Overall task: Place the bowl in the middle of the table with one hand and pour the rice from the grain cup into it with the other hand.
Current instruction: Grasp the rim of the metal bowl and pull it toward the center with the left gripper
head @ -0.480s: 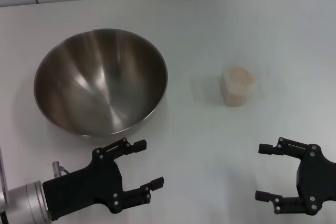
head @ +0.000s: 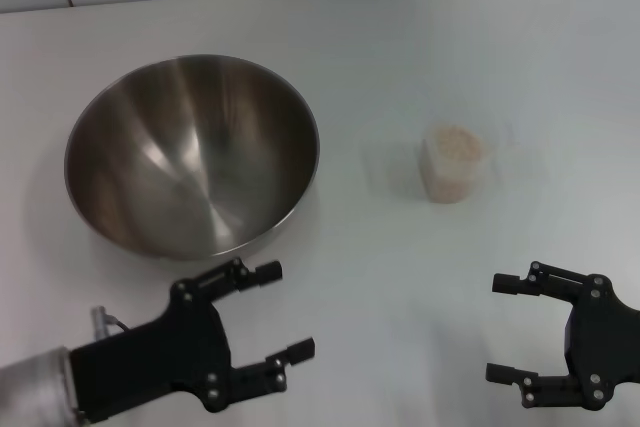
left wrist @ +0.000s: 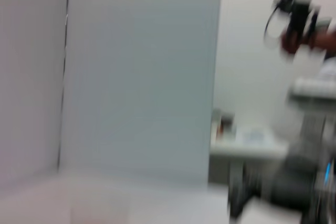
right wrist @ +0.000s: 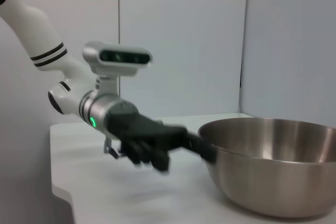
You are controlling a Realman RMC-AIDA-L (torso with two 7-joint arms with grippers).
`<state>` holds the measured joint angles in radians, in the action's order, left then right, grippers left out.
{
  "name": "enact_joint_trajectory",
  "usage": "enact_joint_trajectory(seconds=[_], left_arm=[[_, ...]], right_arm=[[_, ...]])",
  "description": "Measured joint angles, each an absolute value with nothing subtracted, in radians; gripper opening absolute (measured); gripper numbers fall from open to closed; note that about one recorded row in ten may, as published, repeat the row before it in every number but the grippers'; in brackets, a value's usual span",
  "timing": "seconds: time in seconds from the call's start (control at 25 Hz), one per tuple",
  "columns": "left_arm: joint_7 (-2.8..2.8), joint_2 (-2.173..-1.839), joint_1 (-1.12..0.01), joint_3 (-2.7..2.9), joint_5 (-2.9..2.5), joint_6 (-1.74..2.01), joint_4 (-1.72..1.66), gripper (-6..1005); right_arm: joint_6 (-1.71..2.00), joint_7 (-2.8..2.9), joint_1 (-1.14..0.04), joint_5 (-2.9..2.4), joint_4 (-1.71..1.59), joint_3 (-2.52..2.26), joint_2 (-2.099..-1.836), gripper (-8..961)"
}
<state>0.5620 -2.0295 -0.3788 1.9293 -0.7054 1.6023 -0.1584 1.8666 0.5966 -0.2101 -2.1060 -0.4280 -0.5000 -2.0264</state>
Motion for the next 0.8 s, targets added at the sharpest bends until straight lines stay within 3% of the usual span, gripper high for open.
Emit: enact_joint_trajectory(seconds=[0.32,0.48,0.6,0.8], left_arm=[[0.822,-1.982,-0.260,1.617,-0.718,1.855,-0.437,788],[1.244,-1.958,-0.180,1.459,-0.903,1.567,-0.811,786],[1.528,-1.969,-0.139,1.397,-1.177,1.259,-1.110,785],[2.044,-1.978,-0.255,1.264,-1.722,1.090,-1.289,782]], right_arm=[[1.869,0.597,-0.206,-2.106,-0.428,-0.499,-2.026,825],[1.869,0.596,-0.205,-2.104,-0.428,-0.498,-2.026,823],[1.871,0.596,-0.205,-2.104,-0.428,-0.498,-2.026,822],[1.874,0.596,-0.206,-2.100,-0.428,-0.499,-2.026,821]])
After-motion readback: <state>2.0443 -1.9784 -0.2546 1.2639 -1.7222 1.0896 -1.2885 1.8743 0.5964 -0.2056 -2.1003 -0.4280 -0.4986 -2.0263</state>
